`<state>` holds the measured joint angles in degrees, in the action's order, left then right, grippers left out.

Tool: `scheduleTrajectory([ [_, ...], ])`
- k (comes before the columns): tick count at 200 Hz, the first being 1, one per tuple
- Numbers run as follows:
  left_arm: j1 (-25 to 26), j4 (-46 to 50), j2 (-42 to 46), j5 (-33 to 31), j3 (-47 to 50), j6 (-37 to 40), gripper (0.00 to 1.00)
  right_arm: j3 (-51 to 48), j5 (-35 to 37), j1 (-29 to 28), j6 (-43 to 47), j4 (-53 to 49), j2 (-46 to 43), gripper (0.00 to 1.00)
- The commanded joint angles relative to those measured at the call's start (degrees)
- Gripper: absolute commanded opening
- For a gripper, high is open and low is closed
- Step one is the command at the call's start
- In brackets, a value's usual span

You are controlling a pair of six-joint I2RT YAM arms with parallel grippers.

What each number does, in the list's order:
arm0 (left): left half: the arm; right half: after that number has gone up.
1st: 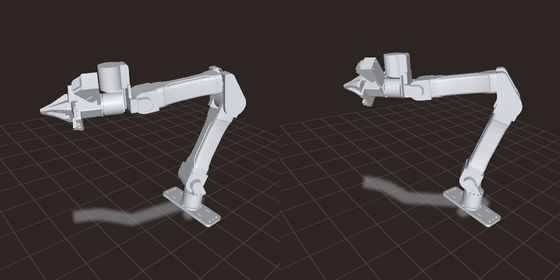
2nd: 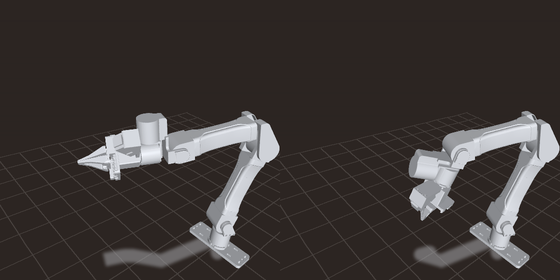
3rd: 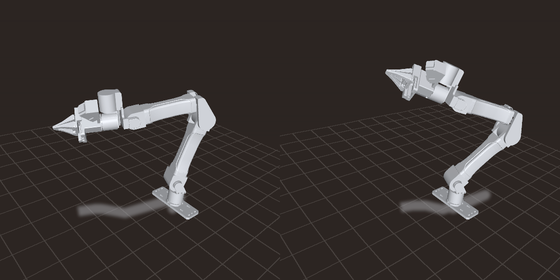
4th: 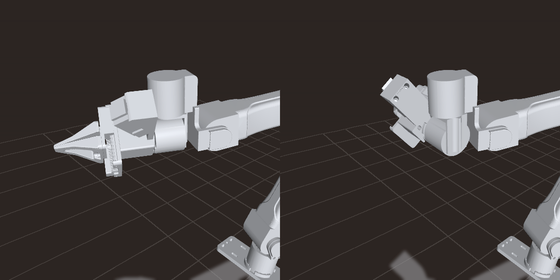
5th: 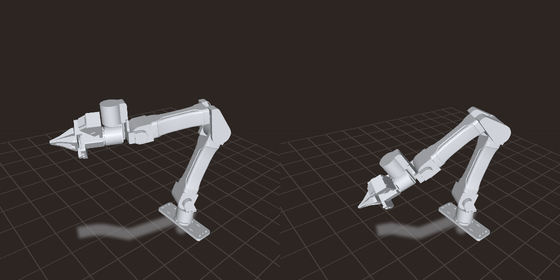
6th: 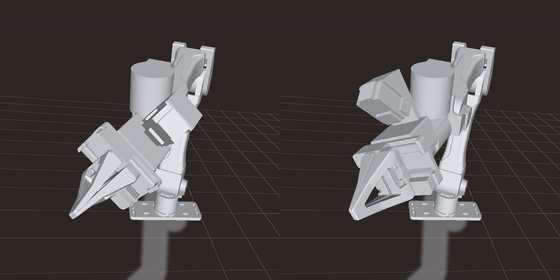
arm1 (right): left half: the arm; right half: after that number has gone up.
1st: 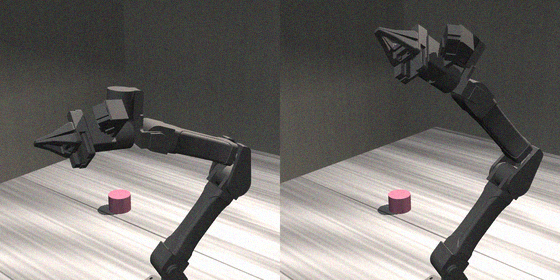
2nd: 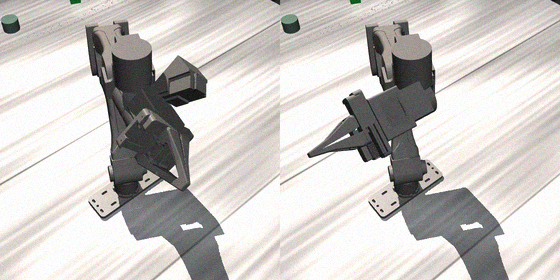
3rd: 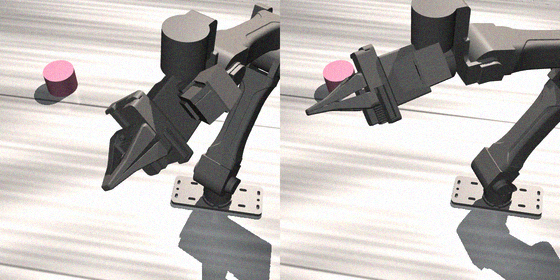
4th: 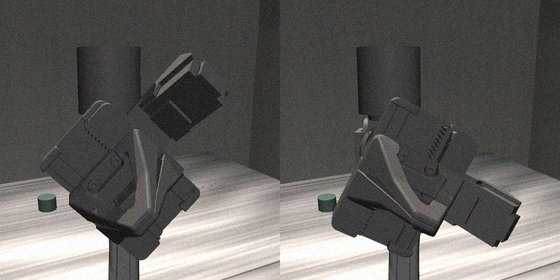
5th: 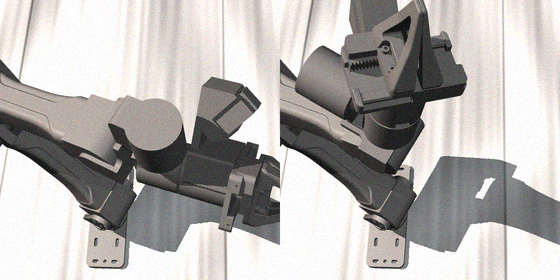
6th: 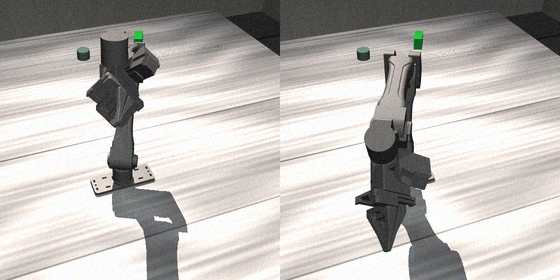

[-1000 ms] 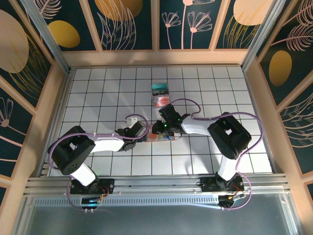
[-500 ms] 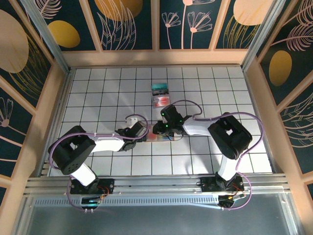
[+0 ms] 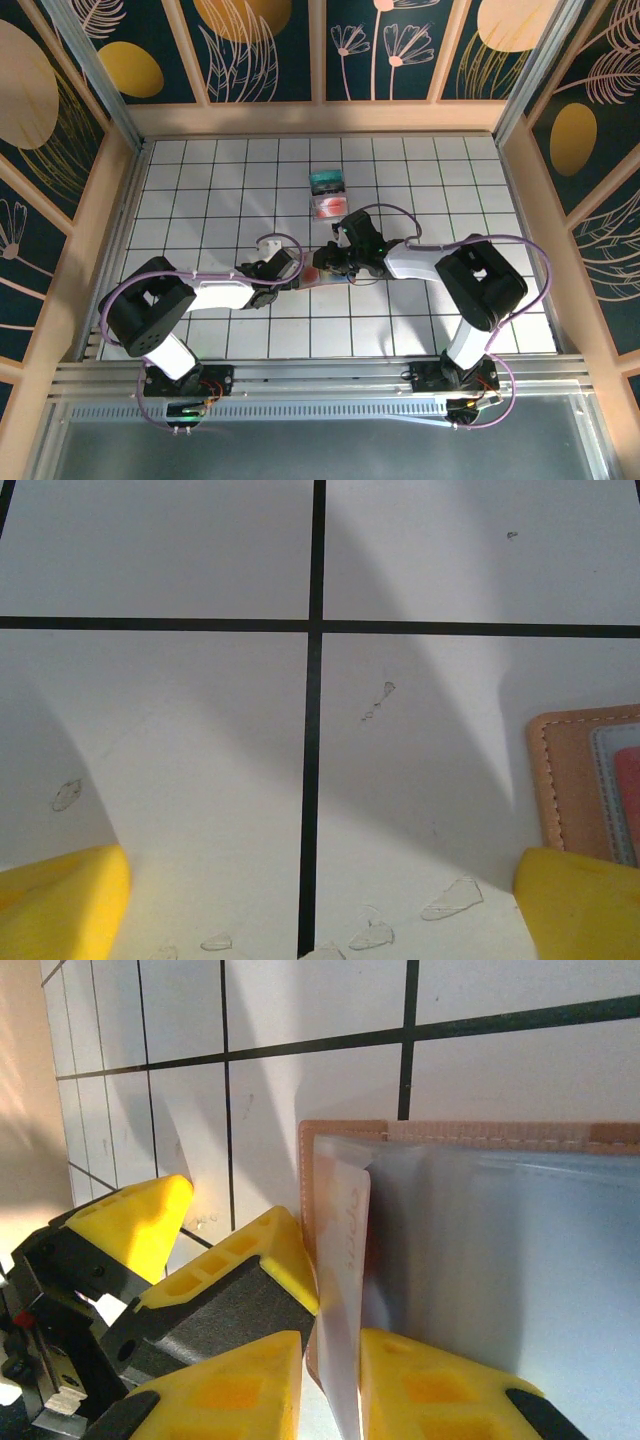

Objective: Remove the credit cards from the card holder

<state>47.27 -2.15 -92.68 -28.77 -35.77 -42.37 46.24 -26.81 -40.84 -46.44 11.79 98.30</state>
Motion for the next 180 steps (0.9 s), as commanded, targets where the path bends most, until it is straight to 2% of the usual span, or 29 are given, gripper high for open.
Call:
scheduleTrajectory([
  [1, 0.2, 2.15, -2.33, 2.4, 0.94, -0.21, 0.99, -0.23, -2.26, 0.06, -1.33, 4.41, 0.74, 0.22],
  [66, 0.19, 2.5, -2.15, 2.48, 0.88, -0.58, 0.99, 0.49, -1.99, -0.01, -1.33, 2.87, 3.18, 0.22],
  [117, 0.19, 3.24, -2.33, 2.22, 0.6, -1.47, 0.99, -0.44, -5.19, 0.23, -2.77, 7.4, 3.55, 0.22],
  [180, 0.2, 7.14, -4.14, 1.19, -1.17, -4.73, 0.99, -5.81, -9.77, 2.64, -5.35, 16.76, 0.58, 0.17],
])
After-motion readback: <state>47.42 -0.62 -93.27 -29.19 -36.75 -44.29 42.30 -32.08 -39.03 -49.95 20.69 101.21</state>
